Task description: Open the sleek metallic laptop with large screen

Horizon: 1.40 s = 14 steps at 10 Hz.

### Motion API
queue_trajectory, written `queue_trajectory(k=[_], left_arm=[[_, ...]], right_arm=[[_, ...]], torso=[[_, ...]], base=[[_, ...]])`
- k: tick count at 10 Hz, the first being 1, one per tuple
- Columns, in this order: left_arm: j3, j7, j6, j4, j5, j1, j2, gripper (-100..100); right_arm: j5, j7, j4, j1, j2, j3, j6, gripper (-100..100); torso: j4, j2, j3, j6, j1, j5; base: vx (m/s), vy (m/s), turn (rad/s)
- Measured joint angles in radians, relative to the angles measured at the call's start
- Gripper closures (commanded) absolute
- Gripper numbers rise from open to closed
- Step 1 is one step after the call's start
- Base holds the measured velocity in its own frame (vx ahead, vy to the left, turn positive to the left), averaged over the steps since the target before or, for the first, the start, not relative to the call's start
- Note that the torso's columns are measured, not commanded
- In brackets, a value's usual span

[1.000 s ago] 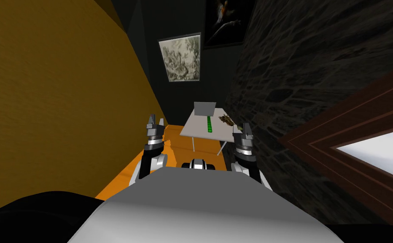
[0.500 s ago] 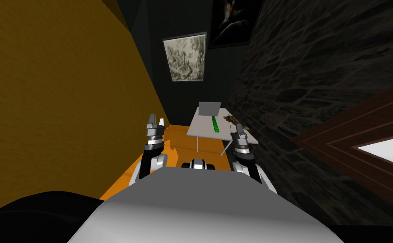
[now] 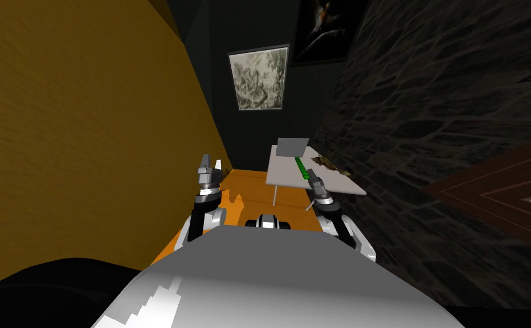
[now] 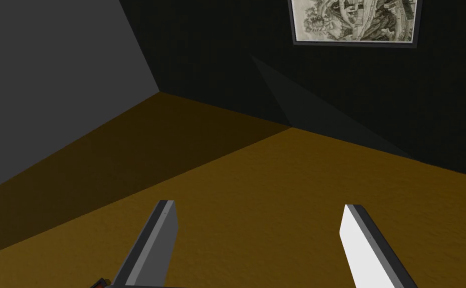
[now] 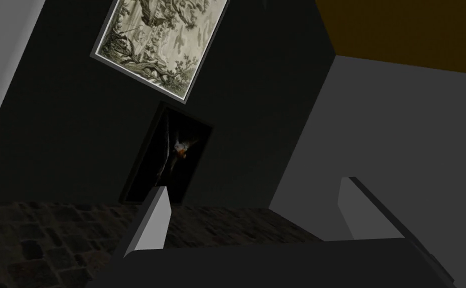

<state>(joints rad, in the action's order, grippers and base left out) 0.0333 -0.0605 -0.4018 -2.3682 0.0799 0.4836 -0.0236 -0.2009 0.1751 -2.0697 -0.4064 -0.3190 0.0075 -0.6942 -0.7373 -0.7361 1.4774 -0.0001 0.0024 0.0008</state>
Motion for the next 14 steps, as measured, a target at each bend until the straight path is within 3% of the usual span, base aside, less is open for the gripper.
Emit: queue_trajectory(k=[4, 12, 14], left_arm=[[0.000, 0.000, 0.000, 0.000, 0.000, 0.000, 0.000, 0], [0.000, 0.000, 0.000, 0.000, 0.000, 0.000, 0.000, 0], [0.000, 0.000, 0.000, 0.000, 0.000, 0.000, 0.000, 0]], right_arm=[[-0.081, 0.110, 0.123, 0.094, -0.122, -0.013, -0.008, -100], [-0.172, 0.308, 0.342, 0.229, -0.309, -0.018, 0.000, -100], [-0.181, 0.354, 0.419, 0.263, -0.350, -0.025, -0.015, -100]], torso=[[0.001, 0.002, 0.001, 0.000, -0.001, 0.000], [-0.001, -0.002, -0.002, 0.000, -0.002, -0.001], [-0.001, -0.001, -0.001, 0.000, -0.004, -0.002]], base=[[0.086, 0.275, -0.041], [0.106, 0.203, -0.039], [0.122, 0.137, -0.039]])
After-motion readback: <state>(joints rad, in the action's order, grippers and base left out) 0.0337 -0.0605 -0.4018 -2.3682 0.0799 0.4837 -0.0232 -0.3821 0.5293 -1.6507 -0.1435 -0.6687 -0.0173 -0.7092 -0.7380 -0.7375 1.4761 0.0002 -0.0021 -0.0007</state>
